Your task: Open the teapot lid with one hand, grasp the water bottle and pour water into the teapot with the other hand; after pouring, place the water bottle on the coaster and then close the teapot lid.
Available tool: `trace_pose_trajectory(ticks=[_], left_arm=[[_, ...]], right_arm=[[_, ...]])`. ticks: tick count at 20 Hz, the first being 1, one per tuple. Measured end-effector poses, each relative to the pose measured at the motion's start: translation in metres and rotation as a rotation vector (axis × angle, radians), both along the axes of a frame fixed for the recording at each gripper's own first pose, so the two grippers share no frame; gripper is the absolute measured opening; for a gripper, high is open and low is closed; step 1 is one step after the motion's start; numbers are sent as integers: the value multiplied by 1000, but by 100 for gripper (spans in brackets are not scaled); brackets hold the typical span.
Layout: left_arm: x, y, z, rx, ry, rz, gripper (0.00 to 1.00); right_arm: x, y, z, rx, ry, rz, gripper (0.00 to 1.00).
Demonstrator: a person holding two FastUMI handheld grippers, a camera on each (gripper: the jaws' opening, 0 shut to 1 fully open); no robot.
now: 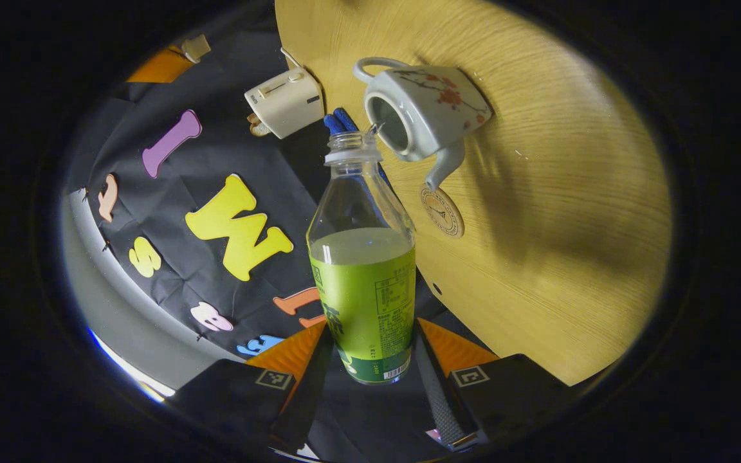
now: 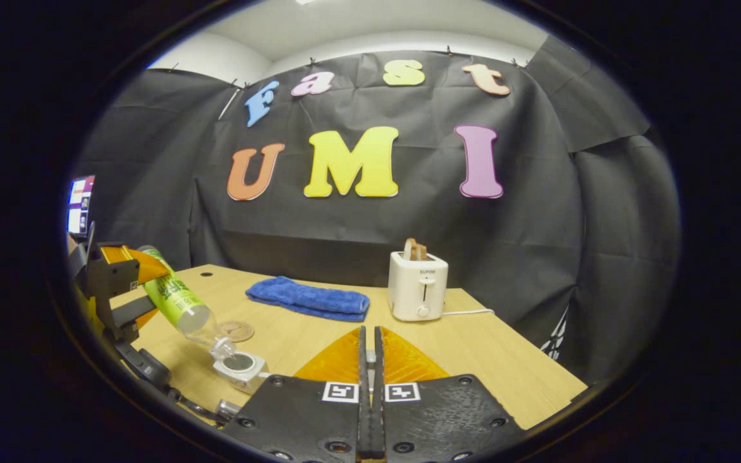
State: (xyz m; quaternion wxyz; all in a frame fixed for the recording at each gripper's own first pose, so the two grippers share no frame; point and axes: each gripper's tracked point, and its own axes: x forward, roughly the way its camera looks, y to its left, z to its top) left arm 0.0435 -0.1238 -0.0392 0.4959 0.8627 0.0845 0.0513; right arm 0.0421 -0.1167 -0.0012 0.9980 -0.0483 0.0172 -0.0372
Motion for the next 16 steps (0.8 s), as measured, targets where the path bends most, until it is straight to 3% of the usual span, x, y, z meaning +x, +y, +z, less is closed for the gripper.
trace_pose_trajectory(ticks=[16], left_arm=[[-6,-10,30,191,-62,15,75]], right_arm=[[-1,-6,2,5,-7,3,0]])
